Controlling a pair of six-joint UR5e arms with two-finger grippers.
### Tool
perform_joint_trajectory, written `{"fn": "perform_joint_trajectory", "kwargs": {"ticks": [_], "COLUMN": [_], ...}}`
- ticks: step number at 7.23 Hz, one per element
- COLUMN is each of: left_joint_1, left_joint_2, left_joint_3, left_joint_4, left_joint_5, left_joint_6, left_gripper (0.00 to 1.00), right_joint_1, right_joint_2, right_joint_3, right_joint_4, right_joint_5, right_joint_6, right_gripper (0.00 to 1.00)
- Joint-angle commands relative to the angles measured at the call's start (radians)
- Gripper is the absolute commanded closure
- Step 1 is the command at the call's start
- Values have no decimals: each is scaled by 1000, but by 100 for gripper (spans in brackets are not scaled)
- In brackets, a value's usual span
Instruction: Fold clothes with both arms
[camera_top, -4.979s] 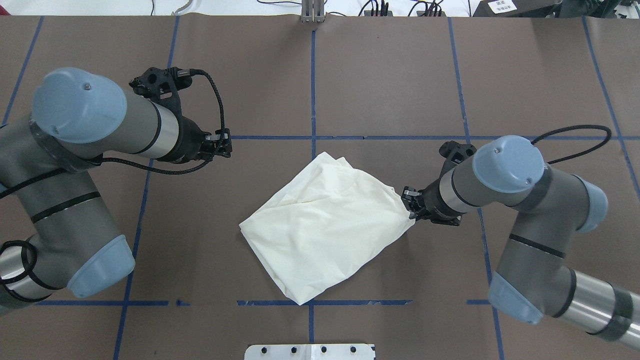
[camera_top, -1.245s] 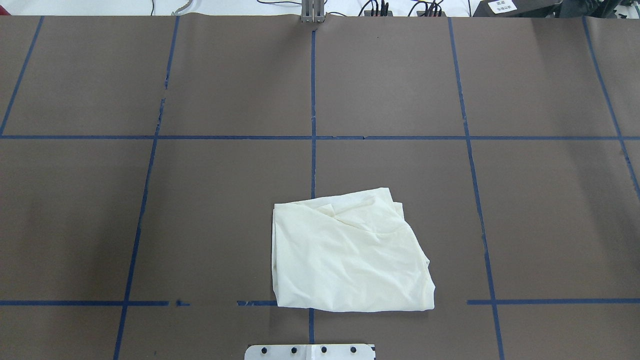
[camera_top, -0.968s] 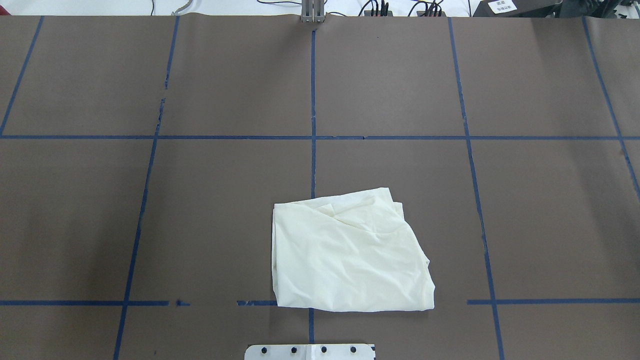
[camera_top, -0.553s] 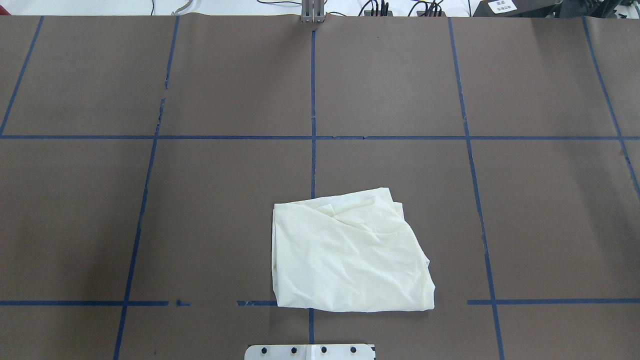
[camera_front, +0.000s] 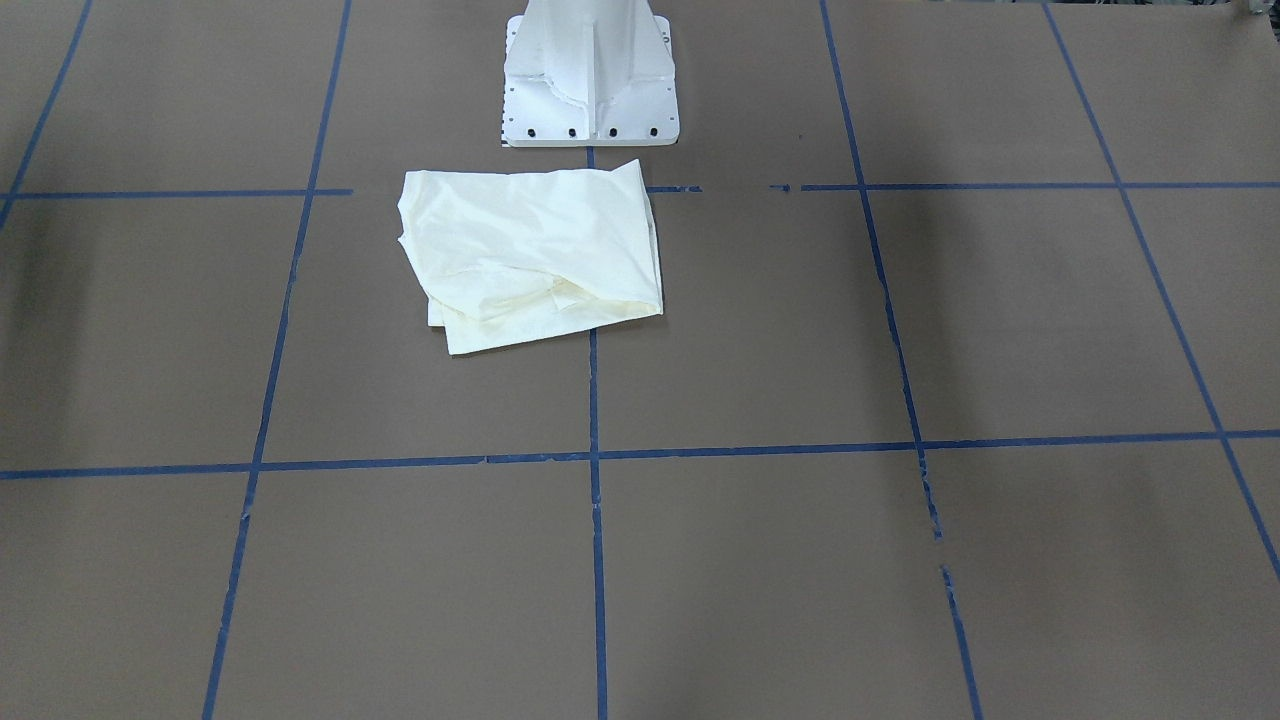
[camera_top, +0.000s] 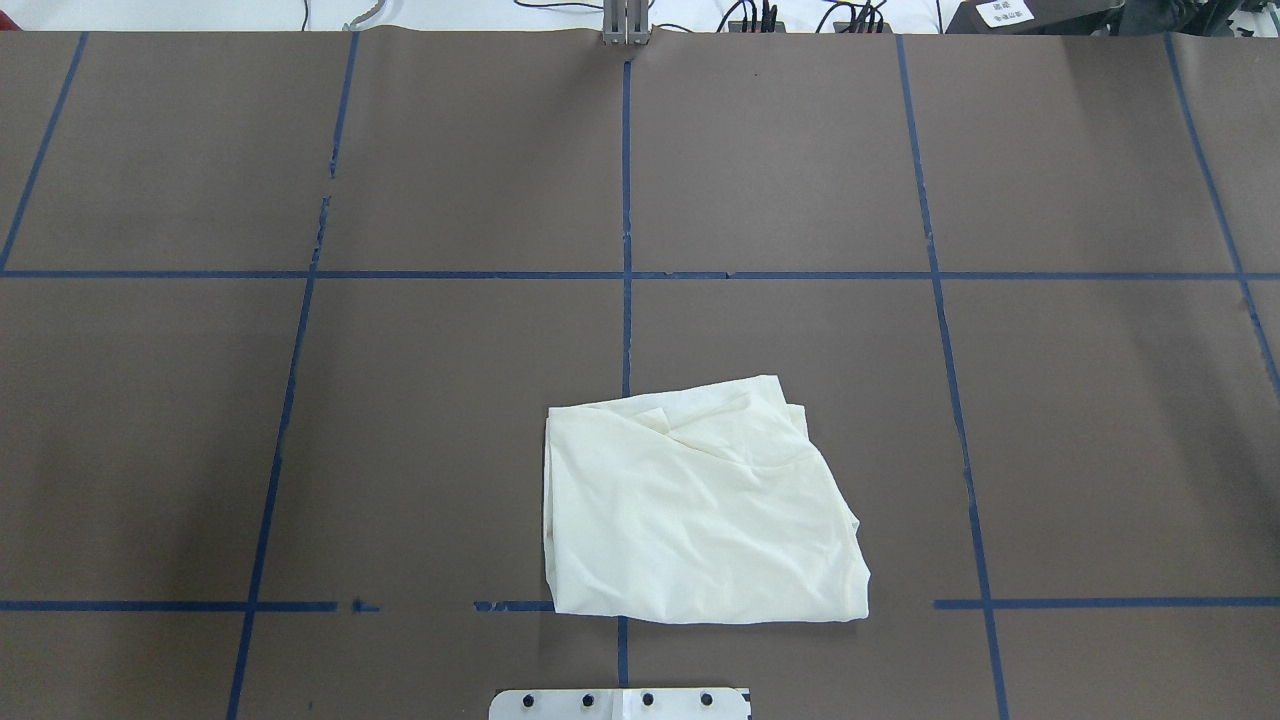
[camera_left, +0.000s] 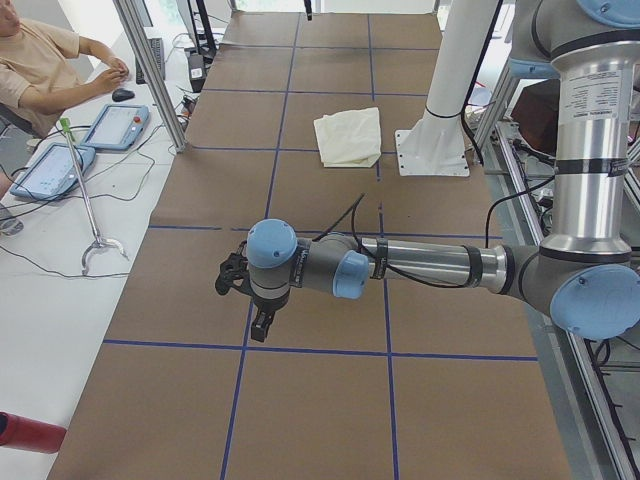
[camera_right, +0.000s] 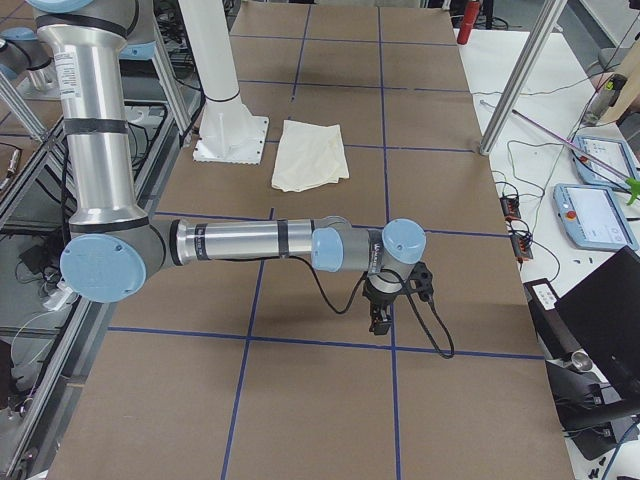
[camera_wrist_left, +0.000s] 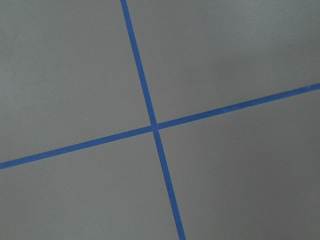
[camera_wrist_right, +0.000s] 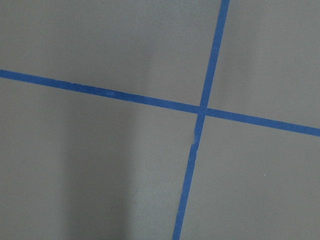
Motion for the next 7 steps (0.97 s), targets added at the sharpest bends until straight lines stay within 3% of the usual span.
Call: {"fn": "perform_joint_trajectory", "kwargs": {"ticks": [1,7], "left_joint_1": [2,35], "left_joint_2": [-1,-1], "left_joint_3": [0,8], "left_joint_4": [-1,1], "left_joint_5": [0,6], "left_joint_6": [1,-2], "left_gripper": [0,0], "right_joint_1": [0,1], "right_joint_2": [0,-7], "right_joint_3": [3,26], "right_joint_4": [0,0], "right_joint_5": [-2,-2], "right_joint_6": [0,0], "right_gripper": [0,0]}}
